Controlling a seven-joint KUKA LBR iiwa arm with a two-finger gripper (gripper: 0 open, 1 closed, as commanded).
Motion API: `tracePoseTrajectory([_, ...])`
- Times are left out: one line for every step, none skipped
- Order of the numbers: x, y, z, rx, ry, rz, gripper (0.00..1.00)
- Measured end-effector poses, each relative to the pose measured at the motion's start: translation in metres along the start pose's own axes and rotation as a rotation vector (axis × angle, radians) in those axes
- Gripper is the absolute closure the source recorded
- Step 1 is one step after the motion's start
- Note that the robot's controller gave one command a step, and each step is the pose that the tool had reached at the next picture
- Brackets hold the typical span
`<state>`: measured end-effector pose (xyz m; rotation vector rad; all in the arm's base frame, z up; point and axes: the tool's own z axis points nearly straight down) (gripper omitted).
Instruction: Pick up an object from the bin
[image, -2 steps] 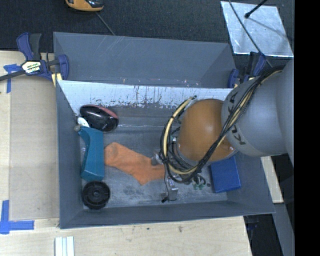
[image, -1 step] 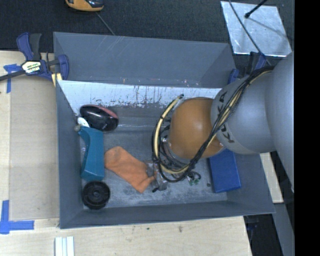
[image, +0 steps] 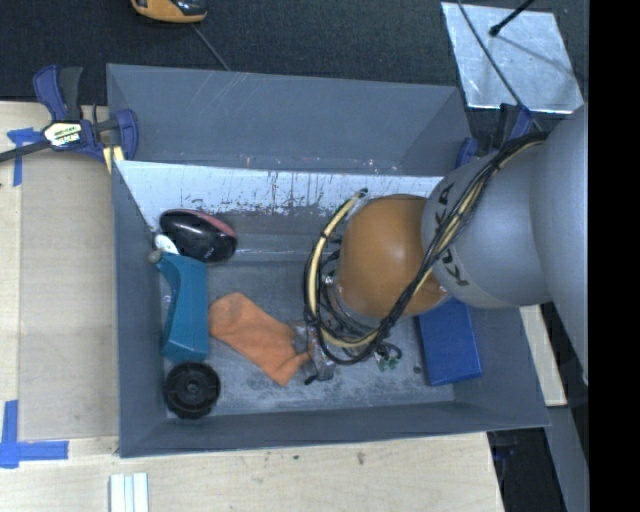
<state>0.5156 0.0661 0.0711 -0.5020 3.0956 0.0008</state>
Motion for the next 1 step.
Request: tracePoseTrajectory([-0.0234, 0.0051, -0.1583, 0.000, 0.000, -0.007, 1.00])
